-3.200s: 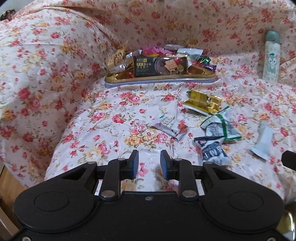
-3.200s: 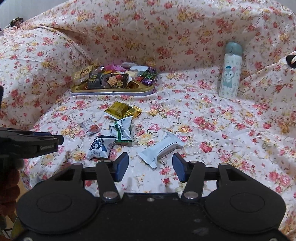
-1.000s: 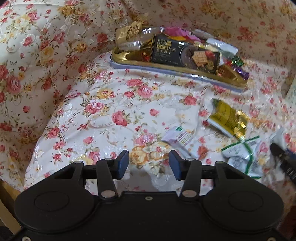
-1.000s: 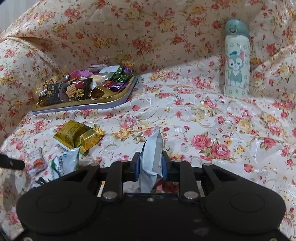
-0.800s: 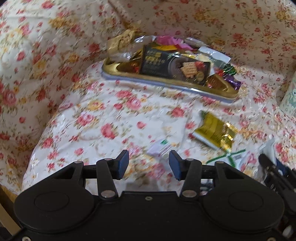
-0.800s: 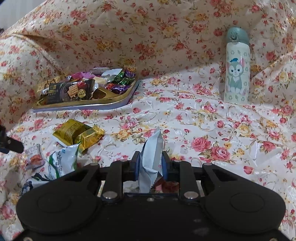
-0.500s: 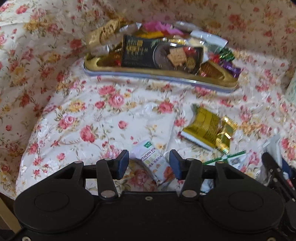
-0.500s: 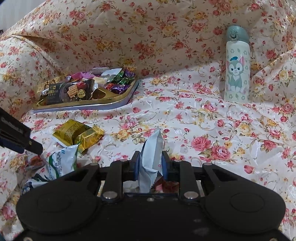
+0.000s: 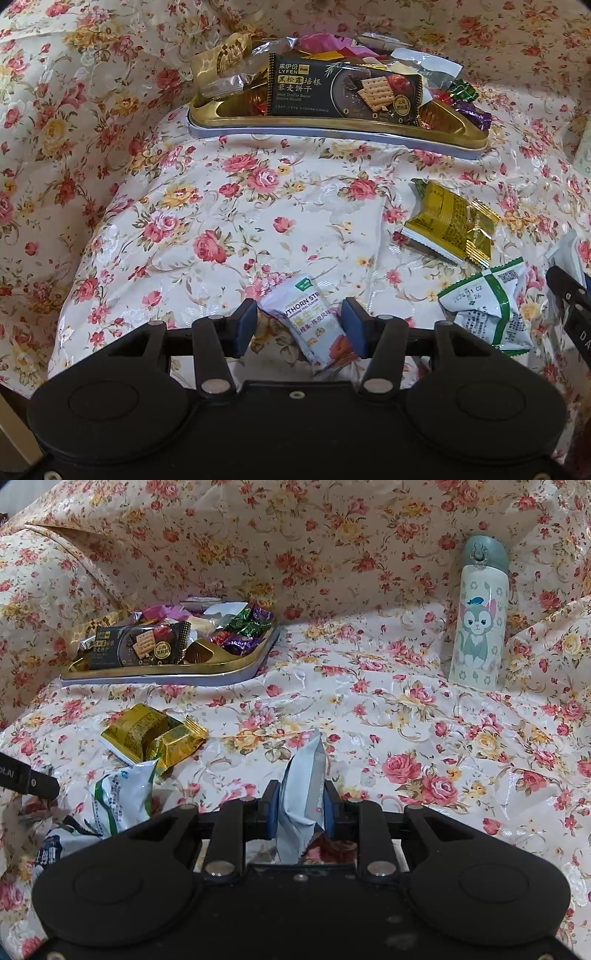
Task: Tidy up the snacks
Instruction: 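Close the left tool on the white hawthorn packet while the right tool grasps the white packet, then carry the hawthorn packet and white packet with both tools over the gold tray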
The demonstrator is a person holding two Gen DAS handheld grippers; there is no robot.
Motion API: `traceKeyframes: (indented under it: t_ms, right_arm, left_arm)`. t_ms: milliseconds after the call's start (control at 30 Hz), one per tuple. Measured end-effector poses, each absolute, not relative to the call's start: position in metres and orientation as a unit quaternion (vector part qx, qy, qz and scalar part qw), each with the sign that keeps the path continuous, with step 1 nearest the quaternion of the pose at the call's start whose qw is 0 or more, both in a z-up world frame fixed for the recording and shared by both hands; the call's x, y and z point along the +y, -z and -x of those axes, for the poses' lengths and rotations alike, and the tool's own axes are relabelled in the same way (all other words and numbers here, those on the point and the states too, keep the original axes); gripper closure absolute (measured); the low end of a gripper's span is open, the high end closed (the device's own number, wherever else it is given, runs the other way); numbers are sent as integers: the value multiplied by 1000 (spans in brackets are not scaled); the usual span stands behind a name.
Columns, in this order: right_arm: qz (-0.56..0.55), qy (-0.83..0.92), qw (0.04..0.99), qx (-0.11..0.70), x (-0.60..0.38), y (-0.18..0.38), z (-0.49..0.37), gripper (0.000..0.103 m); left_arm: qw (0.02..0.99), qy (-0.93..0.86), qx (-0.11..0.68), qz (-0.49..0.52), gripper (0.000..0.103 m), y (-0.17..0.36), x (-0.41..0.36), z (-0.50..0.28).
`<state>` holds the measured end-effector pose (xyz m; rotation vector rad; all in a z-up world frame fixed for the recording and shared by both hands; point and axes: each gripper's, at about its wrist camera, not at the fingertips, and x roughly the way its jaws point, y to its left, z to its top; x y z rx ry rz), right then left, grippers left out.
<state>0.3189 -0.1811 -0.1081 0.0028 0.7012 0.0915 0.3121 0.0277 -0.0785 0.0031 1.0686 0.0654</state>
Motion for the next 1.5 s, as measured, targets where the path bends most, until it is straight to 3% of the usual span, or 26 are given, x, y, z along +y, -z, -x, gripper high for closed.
traceKeyframes:
  t_ms: [167, 333, 433, 1500]
  right_arm:
    - [-1, -42, 933, 357, -181, 105, -319, 79]
    - [0, -39, 928, 370, -180, 101, -313, 79]
    - [-13, -44, 924, 380, -182, 97, -307, 79]
    - [0, -153, 917, 369, -169, 37, -146, 79]
  left_arm:
    - [860, -30, 510, 7, 46, 78, 29, -313]
    - [862, -22, 505, 23, 60, 76, 30, -311]
    - [865, -12, 501, 26, 62, 74, 30, -308]
    - [867, 36, 497, 22, 63, 36, 36, -157]
